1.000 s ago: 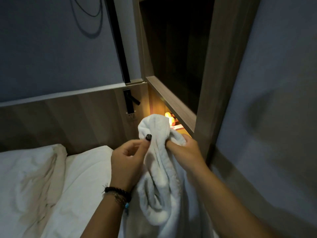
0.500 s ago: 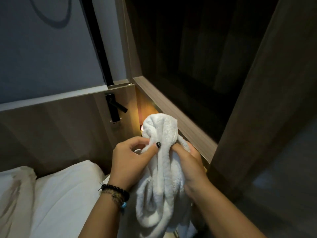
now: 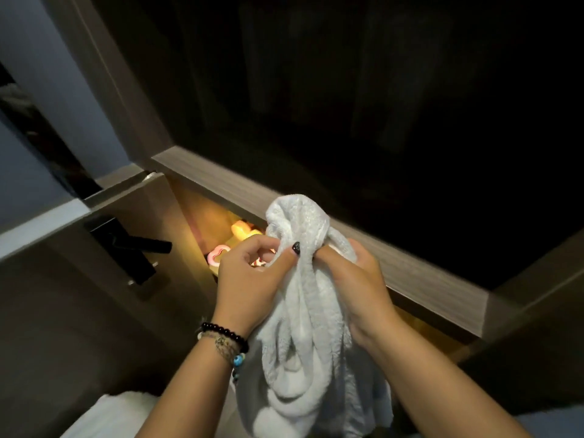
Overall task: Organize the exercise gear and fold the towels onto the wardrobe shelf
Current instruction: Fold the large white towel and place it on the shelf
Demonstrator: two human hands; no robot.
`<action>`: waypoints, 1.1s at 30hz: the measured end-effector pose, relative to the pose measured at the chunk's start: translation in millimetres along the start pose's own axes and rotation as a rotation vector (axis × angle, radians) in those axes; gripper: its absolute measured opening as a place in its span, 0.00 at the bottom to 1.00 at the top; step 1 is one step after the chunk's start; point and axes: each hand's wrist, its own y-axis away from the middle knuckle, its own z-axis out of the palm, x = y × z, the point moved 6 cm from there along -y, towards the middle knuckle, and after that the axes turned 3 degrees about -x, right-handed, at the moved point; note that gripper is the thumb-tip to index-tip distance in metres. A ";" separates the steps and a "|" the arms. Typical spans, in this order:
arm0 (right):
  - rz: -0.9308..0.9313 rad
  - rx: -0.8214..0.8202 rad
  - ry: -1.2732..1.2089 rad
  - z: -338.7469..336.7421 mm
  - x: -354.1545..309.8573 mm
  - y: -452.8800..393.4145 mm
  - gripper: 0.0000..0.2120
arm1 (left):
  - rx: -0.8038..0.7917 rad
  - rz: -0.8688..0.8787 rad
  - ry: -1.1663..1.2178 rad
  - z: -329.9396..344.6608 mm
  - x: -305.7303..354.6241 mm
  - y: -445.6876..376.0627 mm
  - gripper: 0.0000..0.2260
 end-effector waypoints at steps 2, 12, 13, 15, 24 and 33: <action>-0.003 0.033 -0.010 -2.1 1.8 -1.8 0.19 | -0.070 0.003 0.004 4.6 -4.3 -11.3 0.06; -0.276 0.111 0.082 -20.7 25.9 12.6 0.17 | -0.296 0.242 0.226 33.1 -22.2 -12.6 0.12; -0.321 0.134 0.097 -21.6 32.8 16.8 0.18 | -0.299 0.271 0.247 33.7 -29.8 -8.1 0.13; -0.401 0.187 0.125 -20.0 51.0 28.7 0.22 | -0.314 0.322 0.265 32.2 -48.1 4.9 0.12; -0.740 0.579 0.454 8.1 118.8 126.0 0.43 | -0.531 0.624 0.294 -5.1 -78.9 80.8 0.06; -0.923 0.427 0.935 78.5 74.8 213.6 0.17 | -0.697 0.613 0.482 -59.9 -45.3 131.4 0.04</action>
